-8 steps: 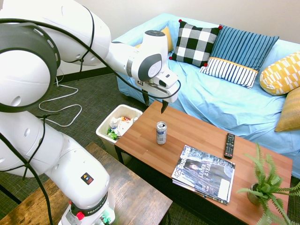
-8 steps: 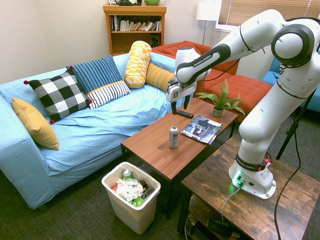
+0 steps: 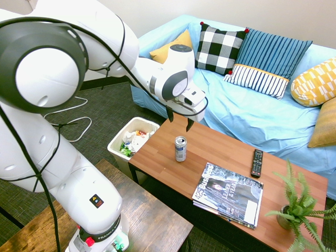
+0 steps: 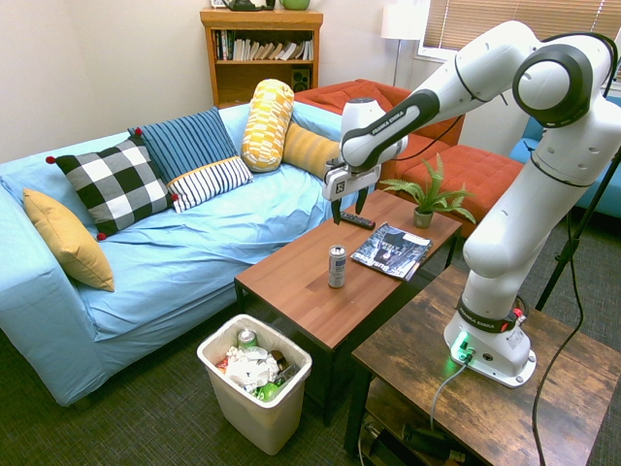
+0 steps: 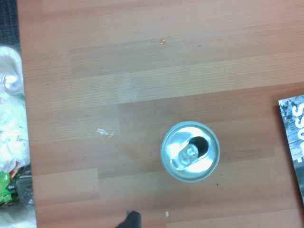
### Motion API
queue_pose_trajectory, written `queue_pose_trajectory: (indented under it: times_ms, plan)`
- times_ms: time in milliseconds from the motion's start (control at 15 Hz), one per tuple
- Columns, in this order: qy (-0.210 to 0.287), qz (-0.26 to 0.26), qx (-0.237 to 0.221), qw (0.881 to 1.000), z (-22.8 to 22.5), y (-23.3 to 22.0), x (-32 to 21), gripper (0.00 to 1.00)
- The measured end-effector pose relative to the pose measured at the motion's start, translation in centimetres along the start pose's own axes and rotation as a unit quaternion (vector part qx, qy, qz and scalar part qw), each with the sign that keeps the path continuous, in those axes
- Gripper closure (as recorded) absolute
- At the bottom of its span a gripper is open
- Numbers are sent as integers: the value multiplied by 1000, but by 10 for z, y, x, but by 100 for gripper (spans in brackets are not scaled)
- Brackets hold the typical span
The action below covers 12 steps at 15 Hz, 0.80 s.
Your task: Throw the can in the trash bin
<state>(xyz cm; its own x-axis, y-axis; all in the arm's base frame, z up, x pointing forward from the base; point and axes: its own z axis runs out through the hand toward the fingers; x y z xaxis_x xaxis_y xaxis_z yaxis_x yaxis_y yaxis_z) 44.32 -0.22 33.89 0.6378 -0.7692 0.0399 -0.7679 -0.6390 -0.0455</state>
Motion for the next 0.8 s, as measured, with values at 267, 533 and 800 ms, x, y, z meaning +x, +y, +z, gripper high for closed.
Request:
queue_pose_trajectory:
  times_ms: [267, 533, 800]
  plan:
    - [-10, 10, -5, 1000, 36, -8, 18, 0]
    - [-27, 13, -17, 999, 73, -31, 39, 0]
    - [-43, 10, -34, 998, 109, -51, 46, 0]
